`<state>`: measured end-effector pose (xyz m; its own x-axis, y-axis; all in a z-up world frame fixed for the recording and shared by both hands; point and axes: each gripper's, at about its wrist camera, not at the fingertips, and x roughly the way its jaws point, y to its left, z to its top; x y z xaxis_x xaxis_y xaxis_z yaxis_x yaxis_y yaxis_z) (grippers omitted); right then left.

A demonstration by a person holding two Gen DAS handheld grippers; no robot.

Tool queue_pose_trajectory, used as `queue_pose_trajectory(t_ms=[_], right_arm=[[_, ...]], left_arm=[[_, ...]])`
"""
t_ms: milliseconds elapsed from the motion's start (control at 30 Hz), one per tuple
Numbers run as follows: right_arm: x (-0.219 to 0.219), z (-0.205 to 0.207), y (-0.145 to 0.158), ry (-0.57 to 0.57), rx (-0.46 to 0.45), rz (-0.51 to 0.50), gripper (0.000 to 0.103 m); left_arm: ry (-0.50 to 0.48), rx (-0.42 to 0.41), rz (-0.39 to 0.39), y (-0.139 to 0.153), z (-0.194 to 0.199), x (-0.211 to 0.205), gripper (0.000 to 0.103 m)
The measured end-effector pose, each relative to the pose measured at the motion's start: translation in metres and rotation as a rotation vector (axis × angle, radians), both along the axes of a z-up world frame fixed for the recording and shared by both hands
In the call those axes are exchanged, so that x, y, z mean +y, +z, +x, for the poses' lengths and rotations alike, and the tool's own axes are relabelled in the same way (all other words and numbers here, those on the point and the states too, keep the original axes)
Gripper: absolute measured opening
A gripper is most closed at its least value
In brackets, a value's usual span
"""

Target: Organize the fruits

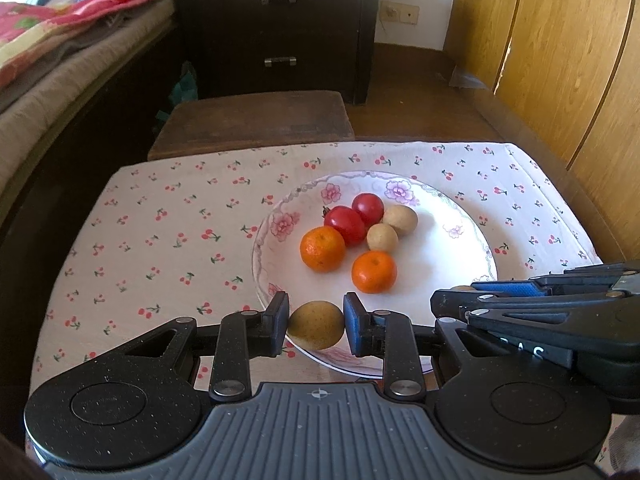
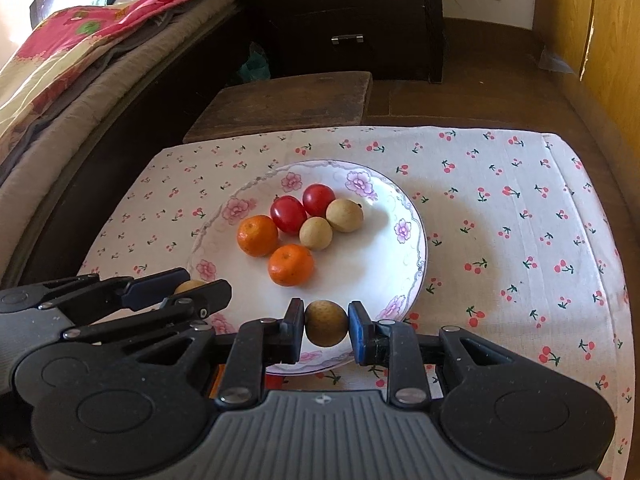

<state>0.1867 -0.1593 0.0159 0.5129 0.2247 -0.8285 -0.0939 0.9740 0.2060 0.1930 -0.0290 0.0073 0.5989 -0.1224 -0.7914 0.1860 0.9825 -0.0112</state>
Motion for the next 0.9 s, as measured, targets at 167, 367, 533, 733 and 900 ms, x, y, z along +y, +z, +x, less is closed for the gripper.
queue_pose_trajectory(t_ms=[167, 367, 533, 733, 900], right_arm=[[-0.0001, 0.0008, -0.0021, -0.001, 0.005, -0.002, 0.028], [0.0004, 0.0003, -0.0023, 0.0, 0.001, -0.005, 0.028], [0.0015, 0.0003, -0.0024, -0.001, 0.0, -0.009, 0.028], [0.0017, -0.0006, -0.0021, -0.003, -0.003, -0.019, 0.028], [0.0015, -0.0013, -0.0015, -0.009, -0.007, -0.027, 0.028]], left_arm=[[0.002, 0.003, 0.008, -0.0014, 0.0, -0.0017, 0.036], [0.008, 0.002, 0.015, -0.0018, -0.0004, -0.0016, 0.037], [0.009, 0.002, 0.022, -0.0021, -0.0005, -0.0019, 0.037], [0.008, 0.001, 0.023, -0.0017, -0.0009, -0.0019, 0.038], [0.007, -0.002, 0.027, -0.0005, -0.0016, -0.0027, 0.04]])
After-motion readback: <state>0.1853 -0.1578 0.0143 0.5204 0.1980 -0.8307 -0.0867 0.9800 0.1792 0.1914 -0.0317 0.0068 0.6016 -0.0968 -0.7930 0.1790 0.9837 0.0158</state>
